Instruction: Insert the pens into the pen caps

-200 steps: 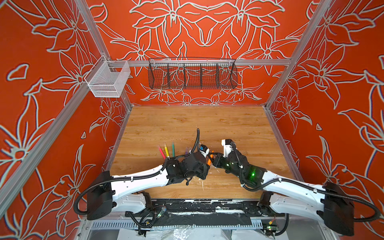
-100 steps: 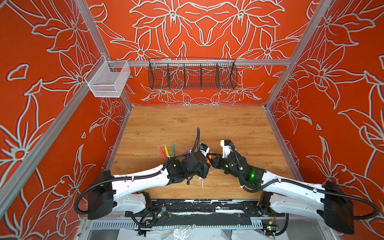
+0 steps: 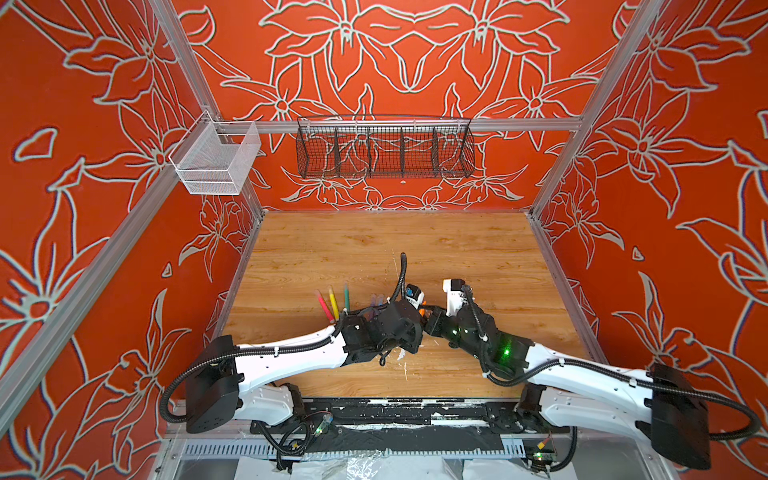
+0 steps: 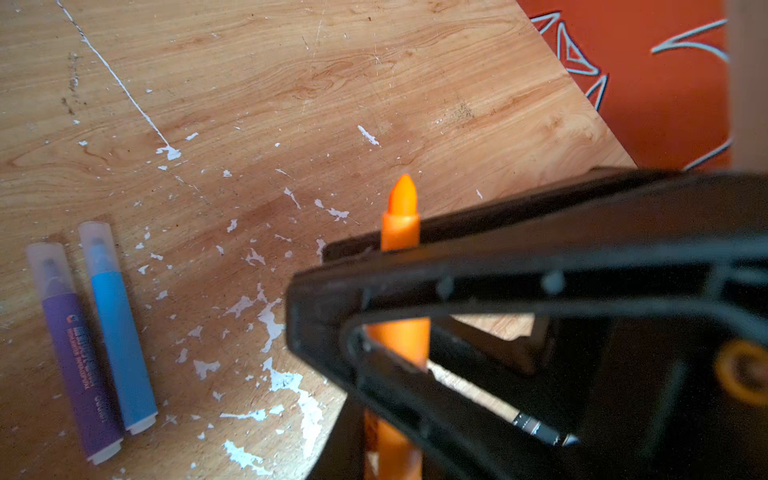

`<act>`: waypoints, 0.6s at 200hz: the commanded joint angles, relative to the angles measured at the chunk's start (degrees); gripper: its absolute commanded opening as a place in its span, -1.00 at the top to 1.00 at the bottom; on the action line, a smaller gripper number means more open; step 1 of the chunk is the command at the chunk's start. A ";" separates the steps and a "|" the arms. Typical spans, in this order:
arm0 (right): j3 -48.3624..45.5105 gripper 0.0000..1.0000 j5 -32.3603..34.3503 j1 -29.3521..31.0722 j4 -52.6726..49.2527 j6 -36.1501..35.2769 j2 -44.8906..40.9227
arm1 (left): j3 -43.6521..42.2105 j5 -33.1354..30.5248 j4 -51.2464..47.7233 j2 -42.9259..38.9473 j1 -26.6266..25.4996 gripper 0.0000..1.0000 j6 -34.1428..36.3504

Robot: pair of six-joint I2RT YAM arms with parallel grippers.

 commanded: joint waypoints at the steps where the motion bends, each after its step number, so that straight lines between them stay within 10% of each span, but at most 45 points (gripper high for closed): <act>1: 0.37 0.95 2.30 0.60 0.05 0.28 -1.19 | -0.41 -0.32 1.19 -1.68 -0.40 0.58 0.19; 120: 0.99 0.94 3.12 0.60 -0.23 -0.32 -0.50 | -0.91 1.98 0.51 0.13 -0.40 0.68 -0.11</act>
